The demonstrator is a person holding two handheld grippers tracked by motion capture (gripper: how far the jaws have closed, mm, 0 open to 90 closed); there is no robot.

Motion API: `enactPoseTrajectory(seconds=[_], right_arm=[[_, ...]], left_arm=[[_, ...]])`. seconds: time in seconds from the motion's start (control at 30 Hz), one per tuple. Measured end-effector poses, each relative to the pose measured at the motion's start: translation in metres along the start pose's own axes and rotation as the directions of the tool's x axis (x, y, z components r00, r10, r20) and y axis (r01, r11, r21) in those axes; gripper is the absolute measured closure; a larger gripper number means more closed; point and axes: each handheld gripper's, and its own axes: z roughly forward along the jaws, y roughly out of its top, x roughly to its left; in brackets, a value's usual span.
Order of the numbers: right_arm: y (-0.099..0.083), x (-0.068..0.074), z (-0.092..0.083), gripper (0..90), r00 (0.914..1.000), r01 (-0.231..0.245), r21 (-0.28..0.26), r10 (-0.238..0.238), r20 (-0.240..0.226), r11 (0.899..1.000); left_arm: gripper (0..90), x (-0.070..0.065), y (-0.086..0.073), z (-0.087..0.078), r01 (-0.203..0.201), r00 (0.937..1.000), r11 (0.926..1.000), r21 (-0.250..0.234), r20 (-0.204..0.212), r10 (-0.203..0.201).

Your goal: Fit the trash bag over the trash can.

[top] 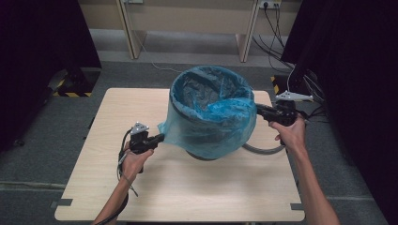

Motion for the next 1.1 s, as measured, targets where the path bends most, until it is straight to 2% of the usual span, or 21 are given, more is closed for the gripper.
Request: enactPoseTrajectory(seconds=[0.03,0.1,0.13,0.27,0.33,0.43,0.5,0.6,0.63,0.7,0.8,0.87,0.97,1.03,1.1], right_arm=[[0.0,-0.003,0.002,76.9,0.9998,-0.02,-0.011,0.02,0.009,1.0],[0.002,-0.009,0.002,65.2,0.9969,-0.074,-0.041,0.075,0.024,0.996],[0.003,-0.01,0.0,62.0,0.9949,-0.099,-0.055,0.1,0.017,0.994],[0.014,-0.008,-0.018,53.1,0.9932,-0.112,-0.121,0.115,0.018,0.986],[0.022,-0.005,-0.027,49.8,0.9938,-0.107,-0.142,0.111,0.015,0.984],[0.035,0.002,-0.037,46.3,0.9955,-0.094,-0.169,0.095,0.002,0.981],[0.043,0.008,-0.041,44.0,0.9973,-0.074,-0.164,0.072,-0.017,0.984],[0.053,0.02,-0.042,40.9,0.9989,-0.036,-0.155,0.031,-0.035,0.987],[0.057,0.023,-0.041,40.2,0.9989,-0.027,-0.148,0.022,-0.041,0.989],[0.064,0.031,-0.039,39.3,0.9988,-0.007,-0.134,0.0,-0.049,0.991],[0.077,0.043,-0.032,37.4,0.9982,0.017,-0.118,-0.024,-0.055,0.993],[0.085,0.051,-0.026,36.3,0.9979,0.03,-0.109,-0.036,-0.054,0.994],[0.099,0.062,-0.016,35.6,0.9969,0.053,-0.096,-0.058,-0.053,0.994],[0.109,0.07,-0.009,35.6,0.9961,0.066,-0.08,-0.07,-0.053,0.995],[0.118,0.077,-0.001,35.2,0.9953,0.077,-0.067,-0.081,-0.053,0.995]], left_arm=[[89.4,0.001,-0.001,0.003,-0.008,0.9998,0.9999,0.009,-0.016,0.008],[89.2,0.005,-0.004,0.008,0.014,0.9996,0.9998,0.016,-0.026,-0.013],[89.0,0.006,-0.005,0.01,0.023,0.9994,0.9996,0.016,-0.027,-0.023],[87.0,0.008,-0.007,0.012,-0.007,0.9979,0.9994,0.033,-0.064,0.009],[85.8,0.011,-0.008,0.015,0.009,0.9968,0.9992,0.038,-0.079,-0.006],[77.5,0.013,-0.009,0.014,0.058,0.9956,0.9982,0.012,-0.074,-0.057],[67.5,0.009,-0.01,0.007,0.07,0.9966,0.9974,-0.018,-0.042,-0.071],[54.1,0.002,-0.011,-0.01,0.049,0.9986,0.9981,-0.039,-0.019,-0.049],[50.3,0.0,-0.012,-0.016,0.053,0.9985,0.9975,-0.047,-0.015,-0.053],[44.5,-0.004,-0.016,-0.029,0.047,0.9989,0.9973,-0.057,0.006,-0.047],[37.1,-0.009,-0.025,-0.044,0.012,0.9997,0.9982,-0.059,0.021,-0.011],[33.1,-0.011,-0.034,-0.05,-0.014,0.9995,0.9987,-0.049,0.027,0.015],[29.1,-0.008,-0.049,-0.055,-0.055,0.9985,0.9983,-0.019,-0.004,0.055],[26.6,-0.003,-0.058,-0.054,-0.058,0.9981,0.9978,0.031,-0.019,0.059],[22.4,0.0,-0.065,-0.054,-0.049,0.9981,0.997,0.061,-0.033,0.051]])
